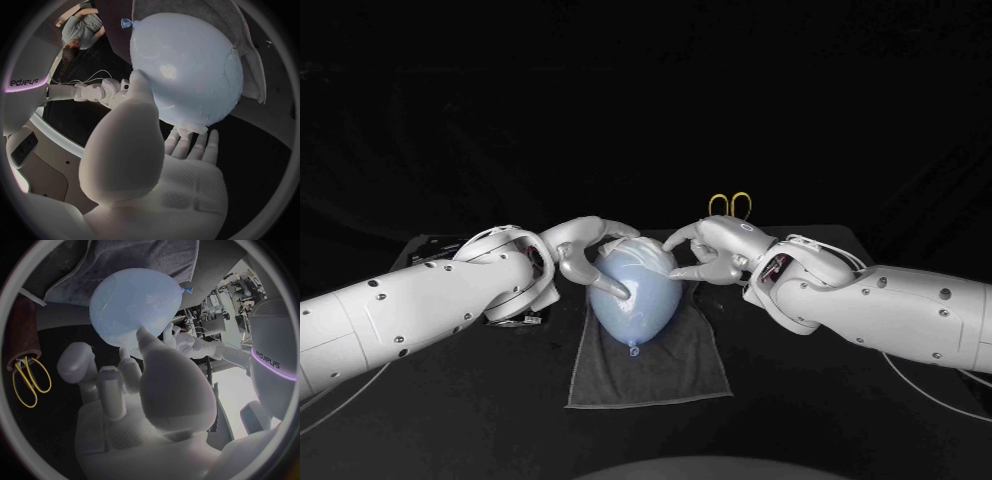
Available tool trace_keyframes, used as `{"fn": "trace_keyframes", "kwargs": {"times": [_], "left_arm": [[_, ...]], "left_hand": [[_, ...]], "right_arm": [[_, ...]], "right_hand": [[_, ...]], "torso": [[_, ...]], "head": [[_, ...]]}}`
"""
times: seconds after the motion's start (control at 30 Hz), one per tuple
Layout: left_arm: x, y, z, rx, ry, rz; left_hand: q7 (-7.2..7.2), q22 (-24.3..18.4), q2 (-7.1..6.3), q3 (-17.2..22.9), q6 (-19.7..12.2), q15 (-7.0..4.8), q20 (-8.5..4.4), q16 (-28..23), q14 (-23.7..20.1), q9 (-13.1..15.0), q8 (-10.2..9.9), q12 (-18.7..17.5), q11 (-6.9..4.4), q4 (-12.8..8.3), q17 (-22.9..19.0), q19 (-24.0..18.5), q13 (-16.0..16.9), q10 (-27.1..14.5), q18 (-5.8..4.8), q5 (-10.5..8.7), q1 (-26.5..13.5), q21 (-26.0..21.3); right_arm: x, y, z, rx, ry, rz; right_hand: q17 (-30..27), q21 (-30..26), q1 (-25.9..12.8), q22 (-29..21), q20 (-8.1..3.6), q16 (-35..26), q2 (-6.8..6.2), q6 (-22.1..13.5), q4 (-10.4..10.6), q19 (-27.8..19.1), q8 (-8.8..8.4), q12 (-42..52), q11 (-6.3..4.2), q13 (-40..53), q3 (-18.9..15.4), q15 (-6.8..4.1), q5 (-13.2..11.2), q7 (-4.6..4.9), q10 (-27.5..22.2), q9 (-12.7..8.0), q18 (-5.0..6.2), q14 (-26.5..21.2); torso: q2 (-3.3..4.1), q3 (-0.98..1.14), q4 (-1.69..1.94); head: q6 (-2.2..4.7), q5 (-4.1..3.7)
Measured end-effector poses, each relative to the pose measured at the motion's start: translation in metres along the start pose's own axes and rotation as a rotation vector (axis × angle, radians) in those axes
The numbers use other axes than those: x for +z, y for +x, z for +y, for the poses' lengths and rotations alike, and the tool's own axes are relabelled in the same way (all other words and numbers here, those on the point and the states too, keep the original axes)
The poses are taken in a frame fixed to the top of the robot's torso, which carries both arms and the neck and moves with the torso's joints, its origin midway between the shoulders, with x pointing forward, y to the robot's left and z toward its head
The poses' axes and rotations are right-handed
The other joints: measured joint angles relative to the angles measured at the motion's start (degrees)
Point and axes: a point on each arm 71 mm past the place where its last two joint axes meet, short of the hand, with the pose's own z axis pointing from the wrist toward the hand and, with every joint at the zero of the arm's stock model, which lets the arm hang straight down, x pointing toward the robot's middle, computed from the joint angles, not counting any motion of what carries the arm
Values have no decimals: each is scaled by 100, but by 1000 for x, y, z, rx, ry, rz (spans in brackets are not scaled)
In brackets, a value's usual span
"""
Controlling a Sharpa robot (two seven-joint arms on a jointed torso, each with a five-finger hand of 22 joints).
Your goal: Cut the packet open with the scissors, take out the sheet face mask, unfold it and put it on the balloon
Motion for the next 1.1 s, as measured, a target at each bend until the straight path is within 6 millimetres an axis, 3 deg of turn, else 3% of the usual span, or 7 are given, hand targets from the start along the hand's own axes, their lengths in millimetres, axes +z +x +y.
{"fn": "trace_keyframes", "kwargs": {"times": [0.17,0.3,0.53,0.8,1.1], "left_arm": [[0,1,0,-6,-5,14],[0,1,0,-10,-6,21],[-1,0,2,-17,-13,22],[-4,-2,5,-26,-20,17],[-3,-1,5,-35,-21,16]], "left_hand": [[69,6,38,85,69,-131,-8,56,222,49,65,-4,18,-9,0,251,-15,139,0,0,38,77],[69,11,38,85,194,-156,-8,21,278,87,113,-29,18,-9,0,348,-22,140,0,0,38,94],[69,10,37,164,194,-211,3,-44,345,89,112,-68,59,-8,-1,400,-24,182,1,0,37,71],[69,10,67,245,149,-186,-17,-94,411,81,112,-100,53,-8,-1,420,-28,215,0,-1,66,31],[68,10,91,300,149,-206,-18,-150,432,81,112,-122,59,-2,-1,460,-29,221,0,-1,91,8]], "right_arm": [[0,2,1,-3,-1,19],[-1,3,2,-6,-5,42],[-9,1,4,-9,-14,56],[-14,0,8,-13,-39,49],[-6,4,10,-19,-51,42]], "right_hand": [[-1,-120,43,1,-23,-1,-43,-15,-3,-23,-24,-40,-20,-2,-81,0,0,12,-44,-14,-1,0],[-4,-259,92,0,1,-4,-92,-239,3,-63,-182,-91,12,-37,-220,10,0,29,-156,-75,55,-10],[-4,-241,114,-2,1,-8,-114,-265,0,-63,-192,-92,22,-62,-257,10,0,35,-166,-85,65,-10],[-3,-66,288,-4,1,-17,-16,-134,-24,-63,-192,-67,9,10,-325,10,0,30,-153,-69,64,-10],[0,-45,356,-1,1,-4,52,-87,-24,-63,-192,-61,0,14,-325,10,0,25,-144,-69,59,-10]], "torso": [[-3,-1,2],[-3,-2,3],[-1,-2,2],[0,1,-5],[2,5,2]], "head": [[-12,-9],[-23,-16],[-37,-37],[-47,-77],[-52,-62]]}}
